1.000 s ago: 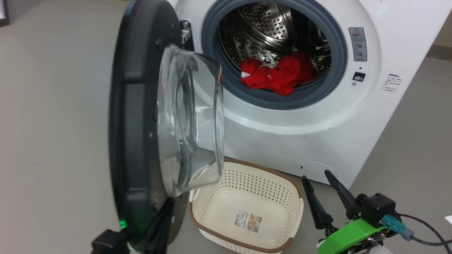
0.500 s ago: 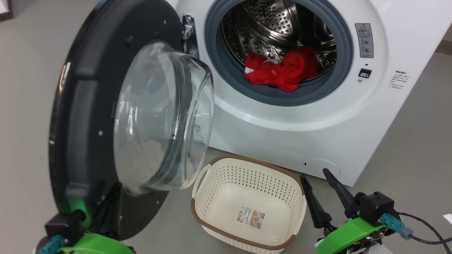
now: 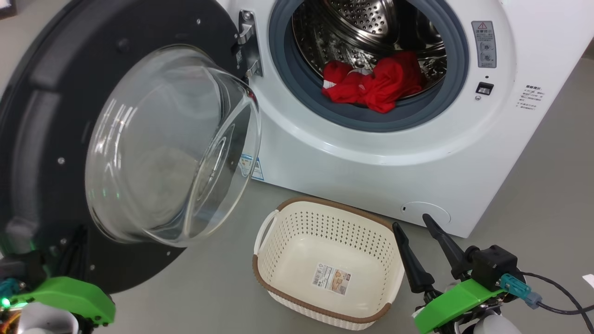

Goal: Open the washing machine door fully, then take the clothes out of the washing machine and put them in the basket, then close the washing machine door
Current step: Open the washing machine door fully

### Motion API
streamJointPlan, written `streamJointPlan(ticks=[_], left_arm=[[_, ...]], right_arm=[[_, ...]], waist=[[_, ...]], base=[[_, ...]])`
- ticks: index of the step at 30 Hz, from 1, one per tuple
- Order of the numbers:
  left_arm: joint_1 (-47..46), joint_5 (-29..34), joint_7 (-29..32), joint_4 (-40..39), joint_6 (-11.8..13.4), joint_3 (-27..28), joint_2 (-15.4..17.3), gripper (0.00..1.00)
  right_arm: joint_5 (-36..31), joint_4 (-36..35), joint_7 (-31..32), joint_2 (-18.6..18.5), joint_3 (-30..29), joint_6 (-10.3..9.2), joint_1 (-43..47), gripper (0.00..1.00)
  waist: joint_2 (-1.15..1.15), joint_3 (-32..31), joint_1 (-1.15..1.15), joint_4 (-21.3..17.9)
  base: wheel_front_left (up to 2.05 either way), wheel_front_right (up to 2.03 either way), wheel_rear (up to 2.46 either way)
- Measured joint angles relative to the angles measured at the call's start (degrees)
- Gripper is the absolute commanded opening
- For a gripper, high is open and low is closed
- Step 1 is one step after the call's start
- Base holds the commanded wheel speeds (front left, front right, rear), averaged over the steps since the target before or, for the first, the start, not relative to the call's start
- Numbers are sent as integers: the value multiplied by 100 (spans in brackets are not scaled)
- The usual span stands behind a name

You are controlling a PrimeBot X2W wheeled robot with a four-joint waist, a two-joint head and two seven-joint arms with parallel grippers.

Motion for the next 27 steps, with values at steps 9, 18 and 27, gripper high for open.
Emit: streamJointPlan(ticks=[9, 18, 27], left_arm=[[-814, 1, 69, 1218, -249, 18, 277, 0], [-1644, 57, 3, 2369, -403, -89, 386, 0], [-1928, 65, -233, 2964, -504, -204, 379, 0]], right_arm=[[40, 8, 0, -2, 35, 0, -80, 100], [54, 71, 0, -3, 65, 0, -88, 100], [185, 80, 0, -3, 69, 0, -87, 100]], waist=[[0, 84, 0, 61], [0, 64, 0, 93], [0, 26, 0, 83]], base=[[0, 0, 0], [0, 0, 0], [0, 0, 0]])
